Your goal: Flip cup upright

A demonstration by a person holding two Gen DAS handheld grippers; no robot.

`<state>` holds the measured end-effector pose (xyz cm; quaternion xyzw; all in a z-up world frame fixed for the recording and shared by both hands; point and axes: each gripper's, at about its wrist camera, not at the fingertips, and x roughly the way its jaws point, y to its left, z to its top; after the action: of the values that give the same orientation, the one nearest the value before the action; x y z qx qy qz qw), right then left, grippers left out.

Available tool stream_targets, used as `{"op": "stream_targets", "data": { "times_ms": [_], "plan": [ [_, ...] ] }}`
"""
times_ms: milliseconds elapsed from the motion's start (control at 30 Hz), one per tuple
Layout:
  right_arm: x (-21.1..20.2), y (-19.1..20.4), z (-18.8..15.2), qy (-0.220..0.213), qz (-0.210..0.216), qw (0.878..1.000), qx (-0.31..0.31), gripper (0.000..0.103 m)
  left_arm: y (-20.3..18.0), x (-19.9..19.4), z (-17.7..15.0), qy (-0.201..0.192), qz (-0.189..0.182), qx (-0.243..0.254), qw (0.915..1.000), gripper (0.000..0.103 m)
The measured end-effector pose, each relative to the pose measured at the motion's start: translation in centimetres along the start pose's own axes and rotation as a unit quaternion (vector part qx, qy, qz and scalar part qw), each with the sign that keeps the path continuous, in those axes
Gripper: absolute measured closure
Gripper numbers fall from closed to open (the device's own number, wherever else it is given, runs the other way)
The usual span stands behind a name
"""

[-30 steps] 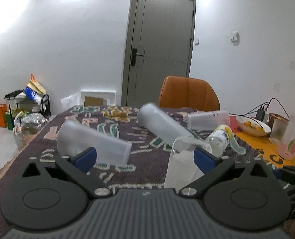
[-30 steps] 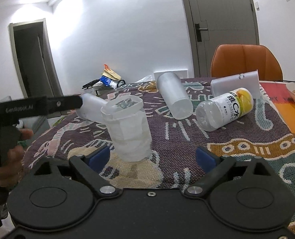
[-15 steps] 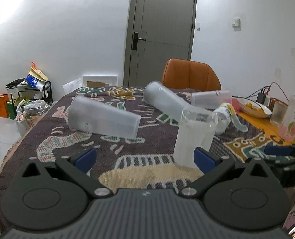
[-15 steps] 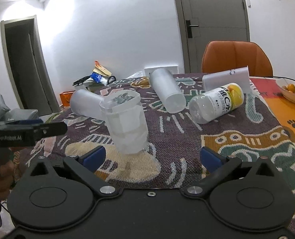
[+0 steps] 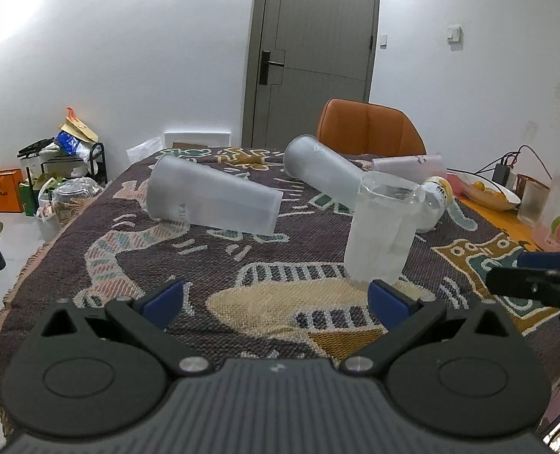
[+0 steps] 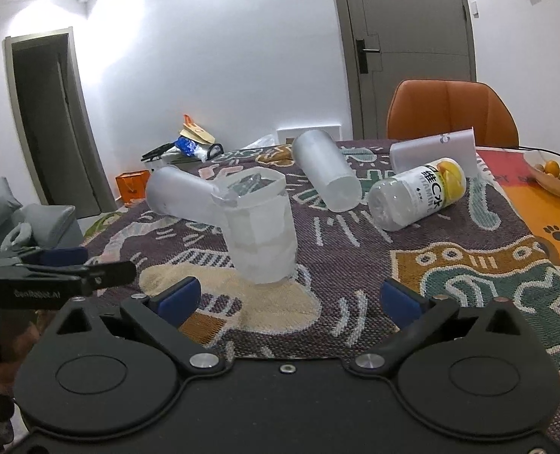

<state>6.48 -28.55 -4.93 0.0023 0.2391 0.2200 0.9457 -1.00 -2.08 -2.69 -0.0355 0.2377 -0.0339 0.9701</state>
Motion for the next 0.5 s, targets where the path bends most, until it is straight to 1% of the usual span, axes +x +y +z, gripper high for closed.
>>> {"op": "stream_targets", "data": {
  "times_ms": [500],
  "plan": [
    [0.39, -0.04, -0.33, 0.006, -0.001, 1.0, 0.006, 0.0, 0.13, -0.23, -0.07, -0.002, 0.0, 0.005, 1.0, 0.0]
  ]
}}
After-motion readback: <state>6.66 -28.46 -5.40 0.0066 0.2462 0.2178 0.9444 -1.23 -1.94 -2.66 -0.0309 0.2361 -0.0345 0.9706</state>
